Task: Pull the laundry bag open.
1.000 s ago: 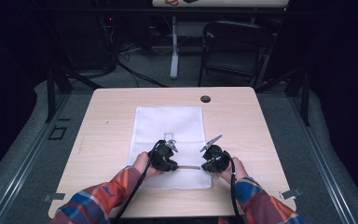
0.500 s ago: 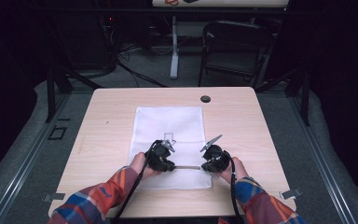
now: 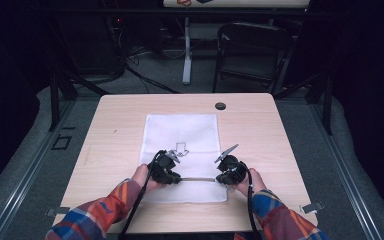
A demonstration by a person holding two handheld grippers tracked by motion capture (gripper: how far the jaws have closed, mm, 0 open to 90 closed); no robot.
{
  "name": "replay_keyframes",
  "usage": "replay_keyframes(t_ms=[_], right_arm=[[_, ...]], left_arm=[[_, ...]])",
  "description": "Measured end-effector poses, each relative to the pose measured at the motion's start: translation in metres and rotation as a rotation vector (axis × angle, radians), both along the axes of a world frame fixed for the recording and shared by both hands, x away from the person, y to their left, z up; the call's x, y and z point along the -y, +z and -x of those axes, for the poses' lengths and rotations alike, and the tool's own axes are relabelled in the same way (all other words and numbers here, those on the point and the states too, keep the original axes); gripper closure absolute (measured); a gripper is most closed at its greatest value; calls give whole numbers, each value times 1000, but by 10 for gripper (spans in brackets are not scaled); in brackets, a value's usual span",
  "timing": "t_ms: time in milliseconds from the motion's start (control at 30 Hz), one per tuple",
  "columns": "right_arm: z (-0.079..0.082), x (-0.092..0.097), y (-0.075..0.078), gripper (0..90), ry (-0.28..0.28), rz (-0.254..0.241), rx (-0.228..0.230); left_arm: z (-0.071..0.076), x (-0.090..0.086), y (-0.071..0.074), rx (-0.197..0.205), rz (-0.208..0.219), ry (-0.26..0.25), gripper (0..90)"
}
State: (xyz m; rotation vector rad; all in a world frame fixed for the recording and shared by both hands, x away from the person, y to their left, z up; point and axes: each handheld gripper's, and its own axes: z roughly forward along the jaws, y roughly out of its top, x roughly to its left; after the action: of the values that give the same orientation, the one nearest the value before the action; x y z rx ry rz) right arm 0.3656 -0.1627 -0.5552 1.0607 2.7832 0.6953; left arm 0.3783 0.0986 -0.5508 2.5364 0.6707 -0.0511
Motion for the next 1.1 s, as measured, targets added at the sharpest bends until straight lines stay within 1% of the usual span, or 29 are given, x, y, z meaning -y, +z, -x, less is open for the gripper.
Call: replay_keyframes(t_ms=[100, 167, 200, 267, 400, 433, 467, 500, 567, 633, 667, 733, 800, 833, 900, 967, 1000, 1033, 1067, 1100], right_arm=[[0, 0, 0, 900, 2, -1, -1], [0, 0, 0, 900, 5, 8, 2], [0, 0, 0, 900, 6, 7, 1], [-1, 1, 0, 900, 11, 9, 2], [-1, 2, 0, 900, 22, 6, -1], [-2, 2, 0, 900, 22, 10, 5], [-2, 1, 0, 900, 19, 3, 10], [-2, 0, 0, 900, 20, 9, 18], [-1, -2, 0, 900, 16, 13, 26], [-1, -1, 0, 900, 17, 14, 28], [-2, 0, 0, 900, 23, 13, 20], [-2, 0, 0, 900, 13, 5, 22], [-2, 0, 0, 900, 14, 7, 22], [-2, 0, 0, 900, 18, 10, 20], [-2, 0, 0, 900, 13, 6, 21], [-2, 0, 0, 900, 16, 10, 19], [-1, 0, 0, 900, 10, 6, 22], [-1, 0, 0, 900, 11, 6, 22], [-2, 0, 0, 900, 15, 10, 20], [-1, 0, 0, 900, 9, 5, 22]], left_arm=[[0, -3, 0, -3, -3, 6, 818], [0, -6, 0, -6, 0, 11, 818], [0, -7, 0, -3, -6, 11, 818], [0, -11, 0, -9, -2, 18, 818], [1, -16, 0, -5, -7, 29, 818], [1, -17, 0, -11, -2, 34, 818], [0, -18, 0, -12, -1, 36, 818], [0, -19, 0, -8, -8, 35, 818], [0, -21, -1, -12, -7, 42, 818], [0, -23, 0, -14, -13, 43, 818], [0, -25, -1, -18, -8, 48, 818], [0, -27, 0, -16, -14, 47, 818], [0, -29, -1, -15, -10, 53, 818], [0, -30, 0, -18, -15, 55, 818], [0, -32, 0, -23, -7, 58, 817], [0, -34, 0, -17, -13, 60, 818], [0, -35, 0, -23, -5, 62, 818], [0, -35, 0, -19, -14, 63, 818], [0, -36, 0, -18, -14, 67, 817], [0, -38, 0, -23, -7, 71, 818]])
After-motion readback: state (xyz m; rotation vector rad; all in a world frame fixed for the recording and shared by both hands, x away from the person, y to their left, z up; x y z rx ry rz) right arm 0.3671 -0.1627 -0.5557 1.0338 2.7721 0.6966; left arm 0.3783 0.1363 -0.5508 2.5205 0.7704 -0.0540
